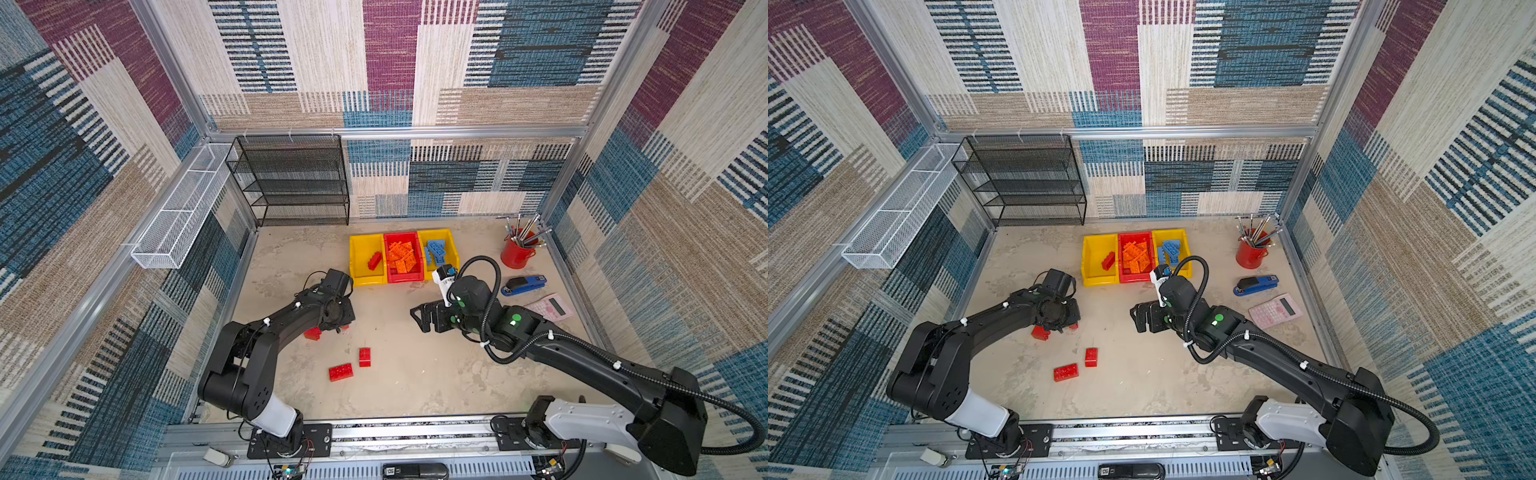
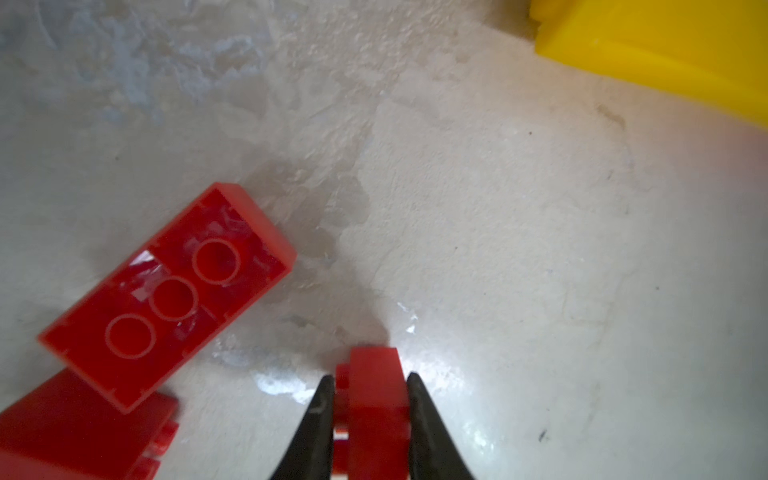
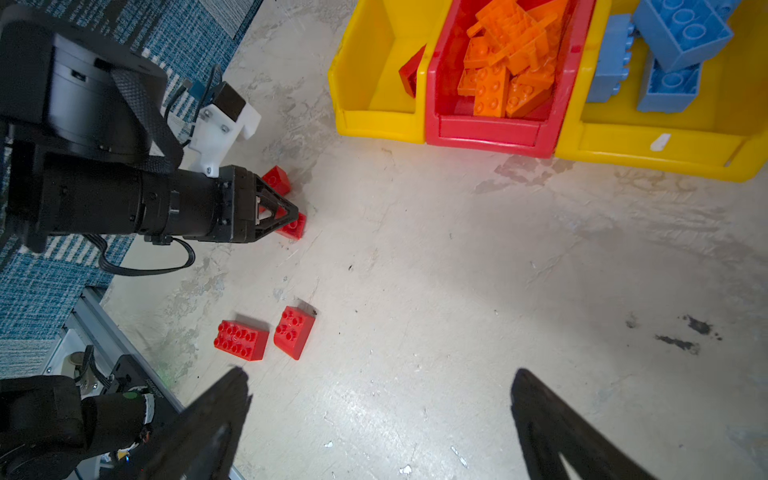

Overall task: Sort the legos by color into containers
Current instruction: 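Grasp a red brick with the left gripper and carry it to the yellow bin, then release the red brick into the yellow bin and draw the left gripper back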

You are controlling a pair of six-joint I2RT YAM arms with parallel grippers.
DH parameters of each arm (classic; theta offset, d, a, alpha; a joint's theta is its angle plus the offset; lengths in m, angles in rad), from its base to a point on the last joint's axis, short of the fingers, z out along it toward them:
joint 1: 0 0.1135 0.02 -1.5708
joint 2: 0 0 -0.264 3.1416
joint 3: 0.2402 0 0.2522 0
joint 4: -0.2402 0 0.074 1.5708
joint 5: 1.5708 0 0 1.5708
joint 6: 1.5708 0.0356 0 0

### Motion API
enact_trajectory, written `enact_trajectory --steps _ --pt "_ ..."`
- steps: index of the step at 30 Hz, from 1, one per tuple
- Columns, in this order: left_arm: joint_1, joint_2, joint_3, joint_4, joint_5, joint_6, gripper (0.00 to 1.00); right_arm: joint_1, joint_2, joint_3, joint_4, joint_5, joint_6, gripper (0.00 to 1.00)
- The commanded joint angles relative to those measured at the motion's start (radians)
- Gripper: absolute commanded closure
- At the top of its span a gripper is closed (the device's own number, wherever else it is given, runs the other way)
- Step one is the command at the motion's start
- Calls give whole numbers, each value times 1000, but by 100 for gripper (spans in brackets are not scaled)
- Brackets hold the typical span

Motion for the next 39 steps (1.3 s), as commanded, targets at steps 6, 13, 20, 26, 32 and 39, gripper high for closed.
enact_trajectory --steps 6,13,20,26,32,39 --pt "-3 25 230 -137 -33 44 78 -2 8 60 29 55 -67 1" --pt "-2 201 551 -216 -48 93 77 -44 33 80 35 51 -104 1" --pt "-2 469 902 -292 -50 132 74 -116 8 72 27 11 -114 1" --pt "-1 692 1193 -399 -43 160 71 -157 -10 69 -2 18 -123 1" --pt "-1 772 1300 -432 -3 155 49 -175 -24 72 -21 27 -128 1" --pt "-1 634 1152 -376 1 148 44 -175 -19 78 -23 -1 -129 1"
